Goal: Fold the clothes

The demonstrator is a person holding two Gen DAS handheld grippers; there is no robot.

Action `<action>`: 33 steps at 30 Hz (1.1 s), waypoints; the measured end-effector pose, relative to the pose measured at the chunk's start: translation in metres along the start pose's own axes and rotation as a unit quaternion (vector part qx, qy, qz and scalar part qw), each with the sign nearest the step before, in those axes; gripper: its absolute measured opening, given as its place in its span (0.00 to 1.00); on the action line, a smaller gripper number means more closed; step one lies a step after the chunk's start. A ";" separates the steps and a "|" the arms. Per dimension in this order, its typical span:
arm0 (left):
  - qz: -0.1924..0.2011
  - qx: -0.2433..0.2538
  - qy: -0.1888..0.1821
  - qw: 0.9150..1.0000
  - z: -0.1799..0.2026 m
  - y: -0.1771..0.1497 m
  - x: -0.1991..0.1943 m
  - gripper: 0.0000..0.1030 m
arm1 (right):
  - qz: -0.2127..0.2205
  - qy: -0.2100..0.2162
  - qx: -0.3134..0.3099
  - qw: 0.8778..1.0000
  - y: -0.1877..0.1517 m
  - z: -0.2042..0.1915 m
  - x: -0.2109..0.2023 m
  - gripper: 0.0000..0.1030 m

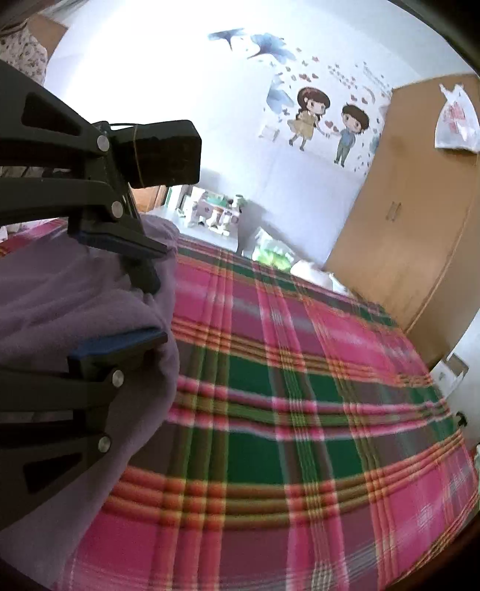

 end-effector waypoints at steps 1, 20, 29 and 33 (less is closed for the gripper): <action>0.000 0.001 0.000 1.000 0.000 0.000 0.000 0.25 | -0.013 -0.004 0.004 1.000 -0.002 0.004 -0.002 0.40; -0.002 0.006 -0.001 1.000 0.001 0.001 0.002 0.25 | -0.038 0.018 -0.049 0.998 0.003 -0.007 0.017 0.35; -0.003 0.042 -0.010 0.999 0.020 0.012 0.012 0.25 | -0.048 -0.074 -0.072 0.993 0.021 0.006 0.015 0.22; -0.017 0.071 -0.010 0.997 0.034 0.016 0.027 0.25 | -0.063 -0.102 -0.081 0.989 0.022 0.015 0.013 0.22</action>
Point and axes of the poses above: each gripper's, at about its wrist camera, not at the fingertips, and x roughly the way its jaws point, z to its right, y to its top, the point moved 5 cm from there along x, roughly the way its jaws point, and after that the axes turned 4 degrees about z, right-handed, at the moved point
